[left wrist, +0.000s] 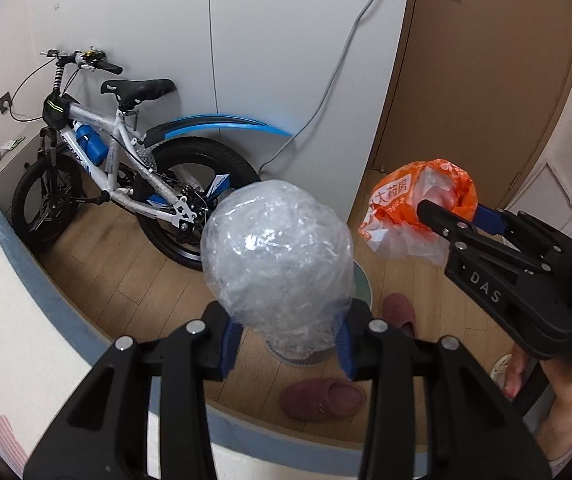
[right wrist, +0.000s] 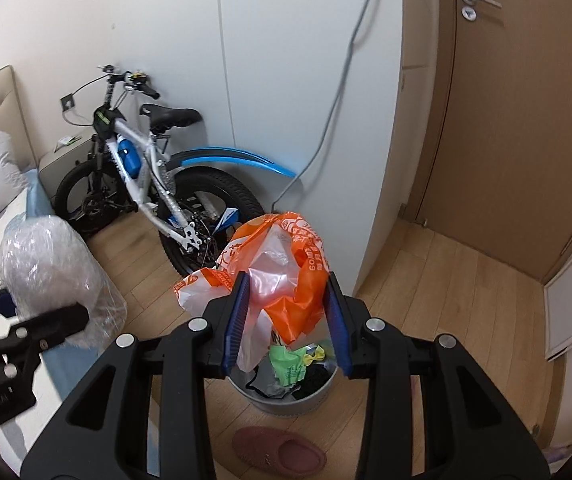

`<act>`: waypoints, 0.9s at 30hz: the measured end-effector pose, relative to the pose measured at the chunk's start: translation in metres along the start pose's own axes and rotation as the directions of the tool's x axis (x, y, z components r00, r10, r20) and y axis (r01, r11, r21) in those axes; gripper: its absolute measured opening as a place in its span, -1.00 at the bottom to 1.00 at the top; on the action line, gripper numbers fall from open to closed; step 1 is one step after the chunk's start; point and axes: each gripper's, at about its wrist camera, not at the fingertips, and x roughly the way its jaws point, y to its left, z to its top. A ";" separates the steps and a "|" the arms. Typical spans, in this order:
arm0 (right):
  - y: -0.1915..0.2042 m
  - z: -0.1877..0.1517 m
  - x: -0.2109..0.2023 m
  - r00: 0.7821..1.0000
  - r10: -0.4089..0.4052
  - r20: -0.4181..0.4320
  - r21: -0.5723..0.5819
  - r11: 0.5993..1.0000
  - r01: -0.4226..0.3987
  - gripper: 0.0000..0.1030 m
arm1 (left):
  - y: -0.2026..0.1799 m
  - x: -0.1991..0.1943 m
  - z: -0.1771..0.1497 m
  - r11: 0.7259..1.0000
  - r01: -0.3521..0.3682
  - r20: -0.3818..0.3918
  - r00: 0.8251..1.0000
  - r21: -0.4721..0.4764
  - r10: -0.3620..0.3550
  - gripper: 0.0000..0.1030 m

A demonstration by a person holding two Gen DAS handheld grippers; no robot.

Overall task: Collect trash
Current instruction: 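Carry the plastic wrap ball and orange bag with both tools to the bin, then open both tools to drop the wrap ball and orange bag into the bin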

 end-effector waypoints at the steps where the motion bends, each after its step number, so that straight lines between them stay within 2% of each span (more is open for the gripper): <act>1: -0.002 0.001 0.011 1.000 -0.003 -0.006 0.013 1.000 0.003 -0.31 | 0.000 0.007 0.001 1.000 0.002 -0.006 1.000 0.006 -0.002 -0.25; 6: 0.001 -0.005 0.057 0.999 -0.012 -0.041 0.005 1.000 0.012 -0.29 | 0.007 0.043 0.002 1.000 0.017 -0.031 0.999 0.015 -0.016 -0.25; 7: 0.003 -0.009 0.065 0.999 -0.019 -0.051 0.000 1.000 0.019 -0.22 | 0.008 0.049 0.001 1.000 0.021 -0.036 0.999 0.016 -0.020 -0.25; 8: 0.003 -0.013 0.074 0.997 -0.030 -0.066 -0.003 1.000 0.030 0.03 | 0.010 0.056 0.000 1.000 0.024 -0.042 0.999 0.017 -0.023 -0.25; 10: 0.004 -0.020 0.086 0.996 -0.056 -0.070 -0.015 0.998 0.056 0.34 | 0.010 0.065 -0.002 0.999 0.032 -0.054 0.998 0.014 -0.031 -0.25; 16: -0.005 -0.030 0.090 0.994 -0.070 -0.079 0.008 0.997 0.071 0.33 | 0.010 0.090 -0.004 0.998 0.058 -0.090 0.994 0.011 -0.057 -0.25; 22: -0.015 -0.032 0.083 0.993 -0.102 -0.059 0.025 0.994 0.104 0.33 | 0.000 0.107 -0.002 0.997 0.067 -0.120 0.991 0.042 -0.061 -0.24; 24: -0.016 -0.034 0.082 0.994 -0.090 -0.062 0.029 0.995 0.092 0.34 | -0.005 0.112 -0.001 0.996 0.071 -0.127 0.990 0.052 -0.064 -0.24; 27: -0.018 -0.035 0.081 0.991 -0.121 -0.061 0.014 0.992 0.122 0.34 | -0.011 0.120 0.001 0.995 0.078 -0.131 0.989 0.069 -0.068 -0.24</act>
